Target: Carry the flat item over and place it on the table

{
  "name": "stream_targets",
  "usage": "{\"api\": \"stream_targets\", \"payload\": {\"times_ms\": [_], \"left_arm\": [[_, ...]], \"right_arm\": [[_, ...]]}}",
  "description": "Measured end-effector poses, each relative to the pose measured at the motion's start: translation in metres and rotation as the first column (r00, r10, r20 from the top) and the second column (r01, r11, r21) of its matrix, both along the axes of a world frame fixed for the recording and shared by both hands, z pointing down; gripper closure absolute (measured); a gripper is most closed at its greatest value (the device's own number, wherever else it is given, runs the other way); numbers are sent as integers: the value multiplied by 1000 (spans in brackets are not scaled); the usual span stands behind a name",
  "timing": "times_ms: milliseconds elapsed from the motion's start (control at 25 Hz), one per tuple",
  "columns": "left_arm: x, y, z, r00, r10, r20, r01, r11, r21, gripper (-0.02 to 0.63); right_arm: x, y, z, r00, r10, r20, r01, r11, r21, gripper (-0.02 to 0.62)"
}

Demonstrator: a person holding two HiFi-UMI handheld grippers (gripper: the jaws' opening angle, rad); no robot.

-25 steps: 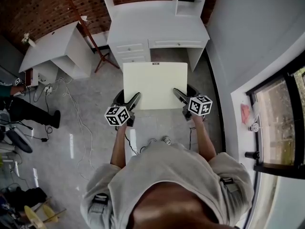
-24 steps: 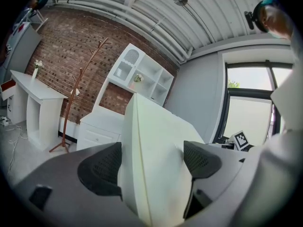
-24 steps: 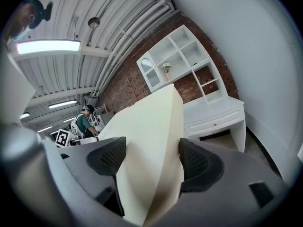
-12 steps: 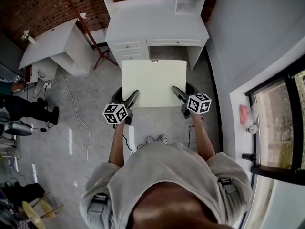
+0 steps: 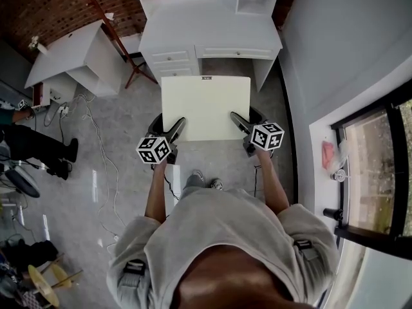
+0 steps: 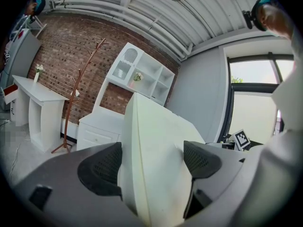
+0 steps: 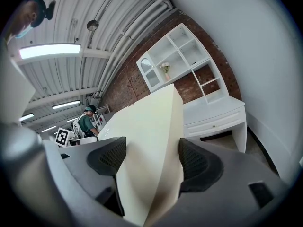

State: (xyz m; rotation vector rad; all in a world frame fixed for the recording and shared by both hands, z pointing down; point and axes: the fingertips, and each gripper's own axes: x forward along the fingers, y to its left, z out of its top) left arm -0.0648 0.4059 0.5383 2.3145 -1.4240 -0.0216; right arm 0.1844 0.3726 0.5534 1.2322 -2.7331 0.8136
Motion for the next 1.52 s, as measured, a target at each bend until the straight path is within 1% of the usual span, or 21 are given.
{"api": "stream_targets", "payload": {"times_ms": [320, 560, 760, 920, 1240, 1520], "left_arm": [[2, -24, 11, 1000, 2, -15, -2, 1000, -7, 189], [-3, -66, 20, 1000, 14, -24, -14, 1000, -8, 189], [-16, -124, 25, 999, 27, -36, -27, 1000, -13, 189], [-26, -176, 22, 999, 43, -32, -44, 999, -7, 189], [-56, -273, 15, 997, 69, -44, -70, 998, -9, 189], [-81, -344, 13, 996, 80, -47, -81, 997, -13, 189]], "right_arm": [[3, -23, 8, 1000, 8, -7, -9, 1000, -7, 227], [-2, -62, 16, 1000, 23, -19, -23, 1000, -12, 227], [-15, -117, 17, 999, 35, -31, -35, 999, -10, 227], [-24, -165, 14, 998, 47, -34, -47, 999, -9, 228], [-54, -255, 4, 996, 74, -50, -74, 997, -10, 228], [-79, -324, 1, 995, 87, -55, -88, 996, -15, 229]]}}
